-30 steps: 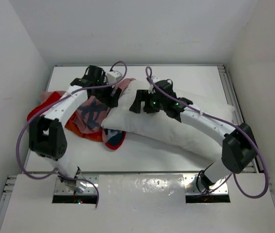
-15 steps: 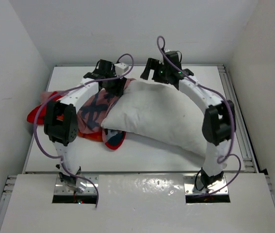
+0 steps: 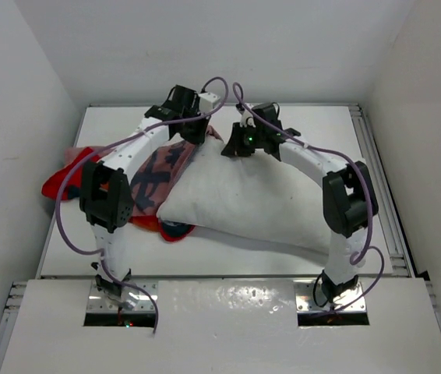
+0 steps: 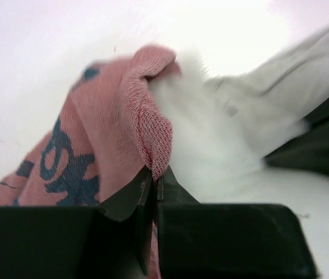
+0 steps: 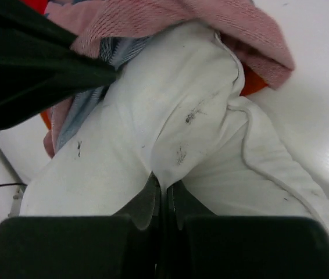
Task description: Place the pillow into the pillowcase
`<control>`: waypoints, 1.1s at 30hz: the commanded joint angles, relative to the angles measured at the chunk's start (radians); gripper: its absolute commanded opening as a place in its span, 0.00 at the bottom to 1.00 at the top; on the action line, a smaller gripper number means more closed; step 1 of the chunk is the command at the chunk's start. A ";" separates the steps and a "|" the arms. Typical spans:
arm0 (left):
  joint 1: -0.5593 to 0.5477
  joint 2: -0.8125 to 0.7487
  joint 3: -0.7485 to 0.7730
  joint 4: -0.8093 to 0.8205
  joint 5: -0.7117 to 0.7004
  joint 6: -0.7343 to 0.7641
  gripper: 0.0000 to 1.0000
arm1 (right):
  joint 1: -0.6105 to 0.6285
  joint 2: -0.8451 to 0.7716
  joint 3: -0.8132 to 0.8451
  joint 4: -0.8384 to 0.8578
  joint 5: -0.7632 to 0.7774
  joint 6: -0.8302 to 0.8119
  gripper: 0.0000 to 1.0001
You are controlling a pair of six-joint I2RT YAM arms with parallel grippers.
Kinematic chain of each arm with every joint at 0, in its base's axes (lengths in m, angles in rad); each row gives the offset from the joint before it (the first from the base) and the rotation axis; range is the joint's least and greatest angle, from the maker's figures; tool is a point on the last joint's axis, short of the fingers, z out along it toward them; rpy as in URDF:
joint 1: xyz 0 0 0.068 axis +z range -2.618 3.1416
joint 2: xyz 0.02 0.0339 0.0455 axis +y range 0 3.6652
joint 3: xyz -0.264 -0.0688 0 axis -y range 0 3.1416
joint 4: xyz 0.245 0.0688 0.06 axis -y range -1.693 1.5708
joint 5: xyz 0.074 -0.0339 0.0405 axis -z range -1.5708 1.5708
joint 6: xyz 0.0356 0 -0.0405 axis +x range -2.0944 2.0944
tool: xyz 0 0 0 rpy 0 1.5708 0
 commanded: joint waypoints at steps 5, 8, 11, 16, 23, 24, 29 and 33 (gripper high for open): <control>-0.117 -0.124 0.104 -0.009 -0.091 0.090 0.00 | 0.106 -0.135 -0.137 0.152 -0.114 0.035 0.00; -0.163 -0.135 0.066 -0.057 -0.083 0.124 0.00 | 0.119 -0.169 -0.146 0.225 -0.082 0.073 0.00; -0.187 -0.170 -0.002 -0.056 -0.063 0.133 0.00 | 0.102 -0.201 -0.165 0.337 -0.077 0.148 0.00; -0.191 -0.219 -0.005 -0.144 0.035 0.127 0.00 | 0.045 -0.266 -0.334 0.550 0.157 0.334 0.00; -0.241 -0.297 -0.161 -0.198 0.096 0.193 0.00 | -0.038 -0.186 -0.292 0.549 0.354 0.503 0.00; -0.243 -0.299 -0.172 -0.194 0.096 0.190 0.00 | -0.042 -0.179 -0.286 0.532 0.367 0.501 0.00; -0.244 -0.261 -0.140 -0.161 0.102 0.143 0.26 | -0.070 -0.126 -0.177 0.361 0.252 0.388 0.47; -0.238 -0.239 -0.043 -0.198 0.112 0.158 0.67 | -0.076 -0.154 -0.099 0.192 0.211 0.213 0.98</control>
